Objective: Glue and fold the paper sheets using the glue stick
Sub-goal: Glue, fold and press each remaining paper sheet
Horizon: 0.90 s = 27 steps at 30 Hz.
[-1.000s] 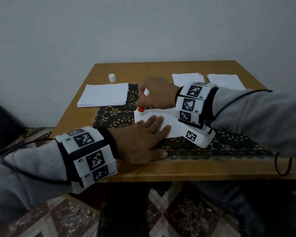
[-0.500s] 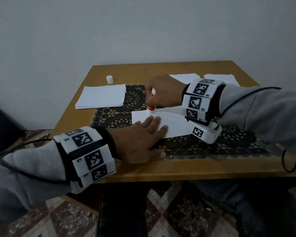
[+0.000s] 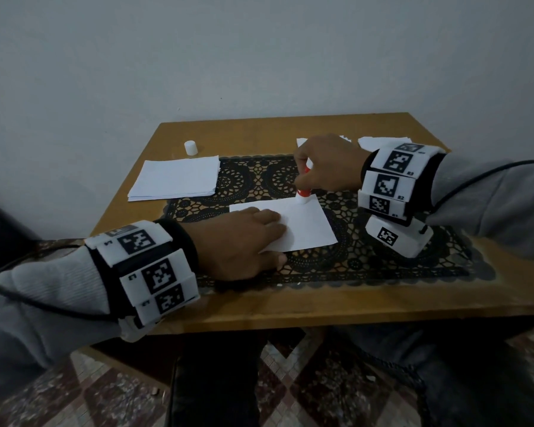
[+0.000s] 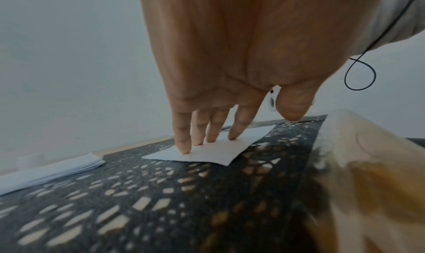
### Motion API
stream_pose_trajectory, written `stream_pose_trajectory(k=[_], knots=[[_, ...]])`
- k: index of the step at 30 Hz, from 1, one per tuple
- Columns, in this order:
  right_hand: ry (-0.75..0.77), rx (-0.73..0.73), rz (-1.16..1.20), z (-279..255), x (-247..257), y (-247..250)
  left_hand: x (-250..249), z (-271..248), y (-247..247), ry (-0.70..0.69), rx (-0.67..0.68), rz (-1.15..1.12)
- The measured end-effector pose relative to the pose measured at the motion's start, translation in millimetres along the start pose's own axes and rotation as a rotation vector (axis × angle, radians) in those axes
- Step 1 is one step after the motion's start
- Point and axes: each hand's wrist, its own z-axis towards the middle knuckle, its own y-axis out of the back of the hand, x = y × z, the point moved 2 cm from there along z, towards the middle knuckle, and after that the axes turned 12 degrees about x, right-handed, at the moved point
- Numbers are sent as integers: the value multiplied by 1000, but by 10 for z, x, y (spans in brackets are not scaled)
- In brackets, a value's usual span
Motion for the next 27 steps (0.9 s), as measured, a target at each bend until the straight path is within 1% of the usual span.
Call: stream_pose_trajectory(k=[4, 6, 9, 12, 14, 21, 27], knots=[[-29, -4, -41, -38, -69, 23, 97, 55, 52, -21, -67, 36], [-44, 7, -86, -63, -104, 49, 103, 81, 69, -32, -76, 51], [-51, -7, -144, -99, -127, 121, 127, 87, 86, -28, -78, 9], [-22, -71, -98, -125, -124, 190, 166, 97, 110, -40, -93, -58], [-2, -89, -74, -136, -89, 183, 170, 113, 130, -54, -97, -79], [-12, -73, -12, -114, -34, -7, 183, 208, 134, -32, -98, -88], [-8, -61, -7, -115, -46, -38, 204, 243, 91, -28, -94, -84]])
